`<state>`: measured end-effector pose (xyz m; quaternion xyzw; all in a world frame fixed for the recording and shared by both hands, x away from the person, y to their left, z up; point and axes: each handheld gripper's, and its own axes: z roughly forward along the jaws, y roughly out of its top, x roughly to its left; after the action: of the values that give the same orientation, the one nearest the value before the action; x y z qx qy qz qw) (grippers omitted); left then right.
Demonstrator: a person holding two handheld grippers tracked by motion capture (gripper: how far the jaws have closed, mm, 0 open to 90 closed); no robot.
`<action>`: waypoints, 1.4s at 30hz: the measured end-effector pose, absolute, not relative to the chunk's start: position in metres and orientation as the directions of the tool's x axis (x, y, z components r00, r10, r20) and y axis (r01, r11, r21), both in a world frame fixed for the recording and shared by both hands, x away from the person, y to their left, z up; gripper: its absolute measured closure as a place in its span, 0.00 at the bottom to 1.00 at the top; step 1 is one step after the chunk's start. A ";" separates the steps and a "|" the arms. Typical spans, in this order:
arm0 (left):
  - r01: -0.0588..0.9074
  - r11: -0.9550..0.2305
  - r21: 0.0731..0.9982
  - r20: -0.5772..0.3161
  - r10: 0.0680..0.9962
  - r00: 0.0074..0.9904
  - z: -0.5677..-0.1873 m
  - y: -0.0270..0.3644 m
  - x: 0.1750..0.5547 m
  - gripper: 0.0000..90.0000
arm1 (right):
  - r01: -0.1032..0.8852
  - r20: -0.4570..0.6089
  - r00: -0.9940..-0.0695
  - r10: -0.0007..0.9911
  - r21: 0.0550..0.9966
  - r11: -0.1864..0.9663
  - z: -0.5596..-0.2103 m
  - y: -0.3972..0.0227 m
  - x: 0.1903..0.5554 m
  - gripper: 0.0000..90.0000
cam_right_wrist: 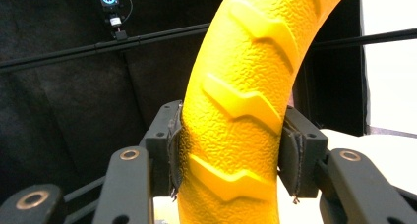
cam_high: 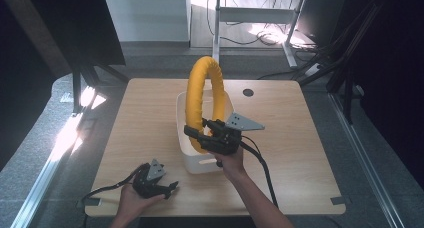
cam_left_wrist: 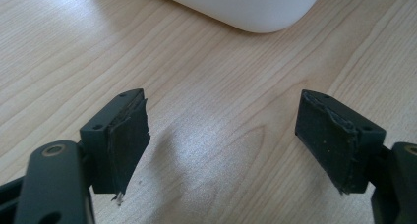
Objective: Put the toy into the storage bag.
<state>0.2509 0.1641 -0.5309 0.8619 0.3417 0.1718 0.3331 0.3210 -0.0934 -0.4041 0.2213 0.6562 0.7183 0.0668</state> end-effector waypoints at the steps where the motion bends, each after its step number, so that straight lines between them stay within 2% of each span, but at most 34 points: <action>1: 0.474 -0.545 0.691 0.068 0.703 0.708 -0.531 0.164 0.251 0.23 | 0.195 0.229 -0.892 0.390 0.973 -0.127 -0.406 -0.093 0.320 0.55; 9: 0.477 -0.544 0.690 0.065 0.703 0.708 -0.531 0.164 0.251 0.23 | 0.199 0.229 -0.881 0.414 0.973 -0.116 -0.411 -0.091 0.316 0.54; 26: 0.476 -0.544 0.691 0.064 0.702 0.709 -0.531 0.164 0.251 0.23 | 0.189 0.161 -0.860 0.485 0.982 0.009 -0.423 -0.090 0.305 0.53; 30: 0.478 -0.542 0.691 0.061 0.703 0.709 -0.531 0.164 0.251 0.23 | 0.214 0.155 -0.843 0.515 0.975 0.057 -0.422 -0.092 0.303 0.48; 35: 0.477 -0.542 0.692 0.062 0.703 0.708 -0.530 0.164 0.250 0.23 | 0.228 0.162 -0.839 0.519 0.972 0.064 -0.420 -0.093 0.304 0.46; 42: 0.481 -0.541 0.690 0.058 0.704 0.708 -0.531 0.164 0.250 0.23 | 0.224 0.160 -0.825 0.542 0.973 0.054 -0.414 -0.095 0.301 0.35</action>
<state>0.2504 0.1637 -0.5309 0.8618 0.3435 0.1668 0.3337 0.3011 -0.0950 -0.4142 0.2679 0.7149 0.6336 0.1255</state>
